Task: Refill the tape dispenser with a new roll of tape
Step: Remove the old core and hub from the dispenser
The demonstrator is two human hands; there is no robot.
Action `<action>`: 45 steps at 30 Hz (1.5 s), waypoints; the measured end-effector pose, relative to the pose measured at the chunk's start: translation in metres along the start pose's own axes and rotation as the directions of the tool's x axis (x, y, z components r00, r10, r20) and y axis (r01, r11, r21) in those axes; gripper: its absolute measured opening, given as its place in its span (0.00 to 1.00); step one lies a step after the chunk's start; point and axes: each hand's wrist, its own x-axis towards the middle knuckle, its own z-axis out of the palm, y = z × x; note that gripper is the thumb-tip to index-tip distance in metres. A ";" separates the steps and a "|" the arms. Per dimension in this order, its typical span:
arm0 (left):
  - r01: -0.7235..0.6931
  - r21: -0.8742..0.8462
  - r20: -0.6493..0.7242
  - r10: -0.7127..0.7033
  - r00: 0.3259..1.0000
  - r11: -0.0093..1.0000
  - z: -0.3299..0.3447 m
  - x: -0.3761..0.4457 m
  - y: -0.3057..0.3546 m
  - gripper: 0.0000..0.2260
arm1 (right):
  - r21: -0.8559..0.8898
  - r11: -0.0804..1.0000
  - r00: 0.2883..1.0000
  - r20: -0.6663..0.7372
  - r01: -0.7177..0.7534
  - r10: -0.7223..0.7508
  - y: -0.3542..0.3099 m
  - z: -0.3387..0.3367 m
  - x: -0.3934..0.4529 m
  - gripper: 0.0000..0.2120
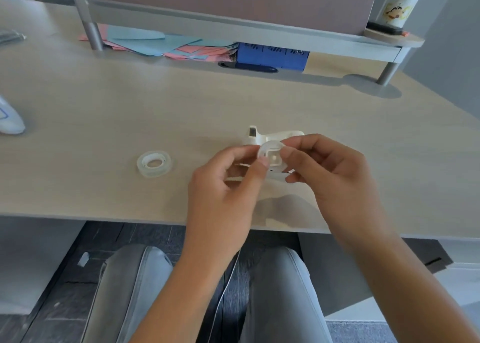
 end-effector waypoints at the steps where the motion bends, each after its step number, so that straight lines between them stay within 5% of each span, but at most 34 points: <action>1: 0.000 -0.003 0.021 0.000 1.000 1.000 -0.002 -0.001 0.002 0.03 | 0.016 1.000 1.000 0.004 -0.012 0.012 0.000 0.004 -0.002 0.04; 12: 0.277 -0.378 0.052 -0.279 0.959 0.883 -0.022 -0.004 0.011 0.04 | 0.179 0.975 0.991 0.067 -0.130 0.119 -0.007 0.023 -0.008 0.06; 24: 0.285 -0.350 0.074 -0.277 0.958 0.892 -0.022 -0.003 0.013 0.07 | 0.269 0.951 0.987 0.092 -0.153 0.133 -0.012 0.015 -0.013 0.13; 35: 0.374 -0.521 0.180 -0.329 0.927 0.768 -0.017 -0.003 0.015 0.15 | 0.369 0.890 0.963 0.139 -0.269 0.233 -0.017 0.017 -0.015 0.18; 45: 0.408 -0.560 0.224 -0.342 0.913 0.721 -0.020 -0.005 0.013 0.11 | 0.429 0.834 0.937 0.205 -0.346 0.284 -0.017 0.021 -0.016 0.15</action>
